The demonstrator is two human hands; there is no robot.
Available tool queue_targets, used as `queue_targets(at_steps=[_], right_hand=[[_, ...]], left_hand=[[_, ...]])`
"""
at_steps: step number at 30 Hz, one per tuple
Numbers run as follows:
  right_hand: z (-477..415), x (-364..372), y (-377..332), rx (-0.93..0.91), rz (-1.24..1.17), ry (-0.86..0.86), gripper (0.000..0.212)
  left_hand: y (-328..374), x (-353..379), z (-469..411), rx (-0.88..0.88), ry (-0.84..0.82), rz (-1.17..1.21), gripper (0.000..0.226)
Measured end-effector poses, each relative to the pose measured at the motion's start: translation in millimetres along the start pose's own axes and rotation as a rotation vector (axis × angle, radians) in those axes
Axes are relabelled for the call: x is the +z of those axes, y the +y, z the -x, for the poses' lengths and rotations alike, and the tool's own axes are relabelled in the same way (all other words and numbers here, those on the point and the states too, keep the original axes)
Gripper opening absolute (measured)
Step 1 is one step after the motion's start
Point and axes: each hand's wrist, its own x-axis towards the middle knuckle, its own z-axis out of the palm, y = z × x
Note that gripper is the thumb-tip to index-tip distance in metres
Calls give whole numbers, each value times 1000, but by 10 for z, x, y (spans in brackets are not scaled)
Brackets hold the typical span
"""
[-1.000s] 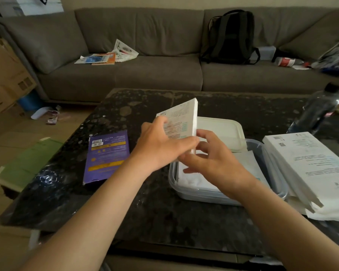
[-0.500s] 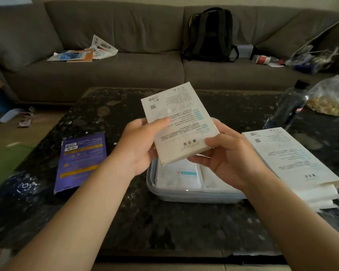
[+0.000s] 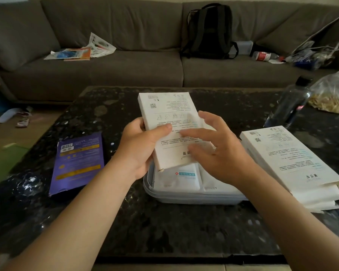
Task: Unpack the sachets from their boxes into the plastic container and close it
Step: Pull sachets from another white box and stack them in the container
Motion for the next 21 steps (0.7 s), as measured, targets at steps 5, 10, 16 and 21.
queue_targets(at_steps=[5, 10, 16, 21], right_hand=[[-45, 44, 4, -109, 7, 79, 19], [-58, 109, -39, -137, 29, 88, 15], [-71, 142, -121, -7, 43, 117, 9], [-164, 164, -166, 523, -392, 230, 70]], left_hand=[[-8, -8, -2, -11, 18, 8, 26], [-17, -31, -20, -2, 42, -4, 27], [-31, -44, -37, 26, 74, 25, 30], [-22, -63, -60, -5, 6, 290, 43]])
